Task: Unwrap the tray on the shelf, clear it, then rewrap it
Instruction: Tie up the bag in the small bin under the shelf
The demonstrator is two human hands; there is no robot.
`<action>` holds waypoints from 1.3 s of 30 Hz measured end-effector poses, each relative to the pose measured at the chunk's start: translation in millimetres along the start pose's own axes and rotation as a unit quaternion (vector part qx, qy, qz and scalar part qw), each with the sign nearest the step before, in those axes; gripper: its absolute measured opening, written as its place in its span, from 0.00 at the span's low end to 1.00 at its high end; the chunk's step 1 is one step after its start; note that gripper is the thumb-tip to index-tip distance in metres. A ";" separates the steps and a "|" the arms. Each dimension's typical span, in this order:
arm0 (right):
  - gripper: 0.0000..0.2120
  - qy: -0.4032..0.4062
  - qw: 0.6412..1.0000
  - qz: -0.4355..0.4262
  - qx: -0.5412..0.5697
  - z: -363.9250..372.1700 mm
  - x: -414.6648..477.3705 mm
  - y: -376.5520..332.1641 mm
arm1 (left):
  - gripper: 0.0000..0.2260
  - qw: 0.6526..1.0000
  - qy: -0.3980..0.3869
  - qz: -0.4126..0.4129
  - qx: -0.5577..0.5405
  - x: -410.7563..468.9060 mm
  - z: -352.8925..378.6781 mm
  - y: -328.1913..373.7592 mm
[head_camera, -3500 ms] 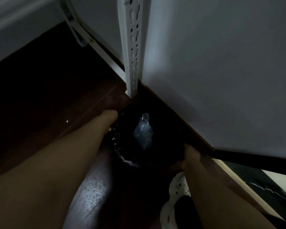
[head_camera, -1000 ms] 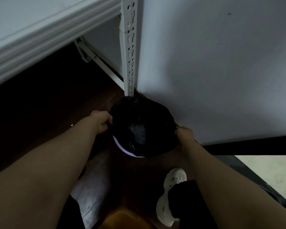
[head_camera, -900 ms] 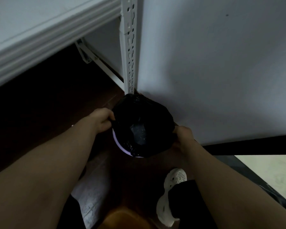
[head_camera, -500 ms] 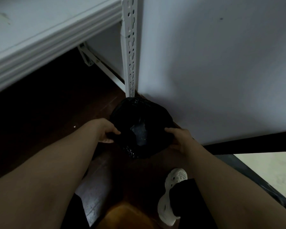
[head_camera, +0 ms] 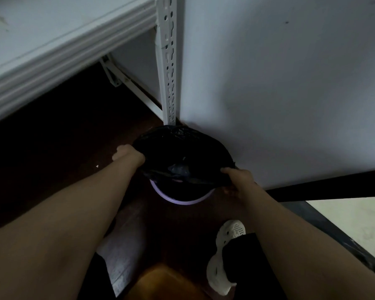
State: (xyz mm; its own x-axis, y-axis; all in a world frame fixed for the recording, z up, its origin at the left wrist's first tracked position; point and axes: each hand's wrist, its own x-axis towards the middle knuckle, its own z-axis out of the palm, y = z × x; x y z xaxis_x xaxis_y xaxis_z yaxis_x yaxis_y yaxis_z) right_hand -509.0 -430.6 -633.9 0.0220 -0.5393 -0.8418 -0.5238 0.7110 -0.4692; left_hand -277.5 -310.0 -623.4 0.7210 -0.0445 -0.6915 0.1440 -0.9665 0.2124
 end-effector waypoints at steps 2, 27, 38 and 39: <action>0.26 0.008 0.999 -0.018 0.031 1.2 -0.4 -1.4 | 0.32 0.997 0.082 0.000 0.010 -6.6 5.3 5.0; 0.19 -0.047 0.754 -0.417 -0.505 52.1 -10.7 5.3 | 0.12 0.817 -0.050 0.467 0.335 -41.5 26.1 11.3; 0.12 0.019 0.658 -0.399 -0.638 46.1 -5.4 8.3 | 0.02 0.876 -0.134 0.430 0.174 -29.1 9.3 15.4; 0.18 0.004 0.682 -0.416 -0.602 51.2 -9.6 6.2 | 0.03 0.883 -0.140 0.426 0.139 -30.9 10.4 18.2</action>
State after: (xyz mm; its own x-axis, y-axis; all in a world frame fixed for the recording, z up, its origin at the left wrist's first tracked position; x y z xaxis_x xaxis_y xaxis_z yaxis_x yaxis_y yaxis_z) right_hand -468.9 -397.9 -642.5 0.7359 -0.5350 -0.4149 -0.6519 -0.7254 -0.2208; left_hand -304.2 -328.9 -605.4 0.2857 -0.8088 -0.5140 -0.5705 -0.5745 0.5869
